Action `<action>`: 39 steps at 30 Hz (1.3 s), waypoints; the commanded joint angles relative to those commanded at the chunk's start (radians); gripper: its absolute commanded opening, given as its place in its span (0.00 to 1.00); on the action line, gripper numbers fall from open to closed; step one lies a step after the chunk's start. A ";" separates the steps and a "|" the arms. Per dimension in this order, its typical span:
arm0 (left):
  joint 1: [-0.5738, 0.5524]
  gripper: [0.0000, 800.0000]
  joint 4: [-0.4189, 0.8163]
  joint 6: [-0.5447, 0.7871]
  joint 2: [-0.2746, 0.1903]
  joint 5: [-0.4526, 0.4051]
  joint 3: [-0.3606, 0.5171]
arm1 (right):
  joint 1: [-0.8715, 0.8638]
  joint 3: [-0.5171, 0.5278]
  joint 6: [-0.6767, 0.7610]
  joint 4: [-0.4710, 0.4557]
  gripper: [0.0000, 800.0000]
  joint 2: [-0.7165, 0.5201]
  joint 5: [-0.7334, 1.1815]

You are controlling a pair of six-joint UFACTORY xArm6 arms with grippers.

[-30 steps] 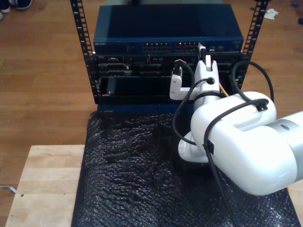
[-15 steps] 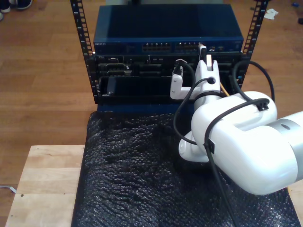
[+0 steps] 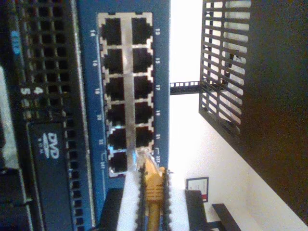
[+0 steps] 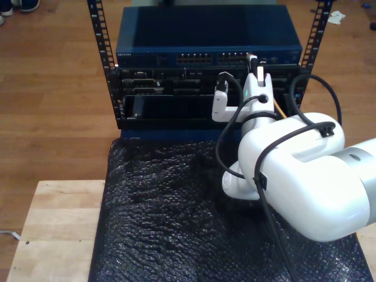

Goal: Grab the cable and plug it in

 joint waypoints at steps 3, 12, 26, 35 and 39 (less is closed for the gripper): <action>0.000 1.00 0.000 0.000 0.000 0.000 0.000 | 0.000 0.000 0.000 0.000 0.00 0.000 0.000; 0.000 1.00 0.000 0.000 0.000 0.000 0.000 | -0.005 0.009 0.002 -0.002 0.00 0.000 -0.003; 0.000 1.00 0.000 0.000 0.000 0.000 0.000 | -0.008 0.015 0.002 -0.002 0.00 0.003 -0.005; 0.000 1.00 0.000 0.000 0.000 0.000 0.000 | -0.008 0.028 0.000 -0.002 0.00 0.002 -0.005; 0.000 1.00 0.000 0.000 0.000 0.000 0.000 | -0.005 0.025 0.000 -0.002 0.00 0.000 -0.003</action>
